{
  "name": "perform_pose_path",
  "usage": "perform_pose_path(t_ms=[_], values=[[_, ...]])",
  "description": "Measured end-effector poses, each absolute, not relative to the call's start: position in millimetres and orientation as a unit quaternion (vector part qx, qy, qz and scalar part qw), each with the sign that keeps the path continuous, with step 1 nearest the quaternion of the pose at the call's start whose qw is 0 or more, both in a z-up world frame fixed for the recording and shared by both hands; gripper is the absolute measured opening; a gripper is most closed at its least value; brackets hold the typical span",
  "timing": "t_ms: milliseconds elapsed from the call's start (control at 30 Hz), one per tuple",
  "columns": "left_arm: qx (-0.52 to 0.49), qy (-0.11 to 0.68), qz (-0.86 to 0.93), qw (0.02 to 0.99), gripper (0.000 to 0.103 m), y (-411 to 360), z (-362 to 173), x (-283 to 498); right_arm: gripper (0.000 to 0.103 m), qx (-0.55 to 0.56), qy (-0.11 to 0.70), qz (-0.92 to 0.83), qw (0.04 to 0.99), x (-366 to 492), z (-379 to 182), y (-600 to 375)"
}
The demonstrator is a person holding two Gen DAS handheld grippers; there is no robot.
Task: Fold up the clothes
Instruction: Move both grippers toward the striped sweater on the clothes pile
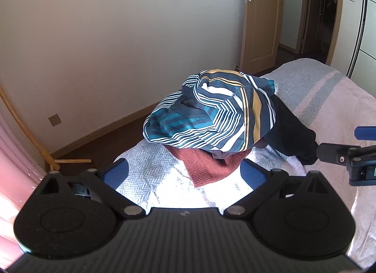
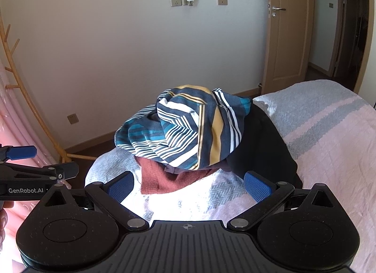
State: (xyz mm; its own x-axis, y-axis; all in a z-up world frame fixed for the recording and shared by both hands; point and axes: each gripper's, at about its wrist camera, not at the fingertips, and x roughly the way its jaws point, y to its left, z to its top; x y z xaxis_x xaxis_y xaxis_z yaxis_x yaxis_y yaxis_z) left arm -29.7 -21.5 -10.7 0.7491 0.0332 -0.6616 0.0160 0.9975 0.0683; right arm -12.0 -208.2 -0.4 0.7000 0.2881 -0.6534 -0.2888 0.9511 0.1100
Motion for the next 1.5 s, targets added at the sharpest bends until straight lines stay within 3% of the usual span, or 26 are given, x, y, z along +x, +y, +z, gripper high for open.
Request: perform_pose_path(t_ms=[1133, 1500], values=[[0.029, 0.36, 0.0, 0.932, 0.1, -19.1, -6.6, -29.6, 0.102, 0.0, 0.357, 0.163, 0.92, -8.5, 0.0, -206.5], [0.039, 0.325, -0.035, 0.944, 0.1, -16.0, -13.7, -19.2, 0.102, -0.09, 0.308, 0.146, 0.936, -24.2, 0.2, -220.0]])
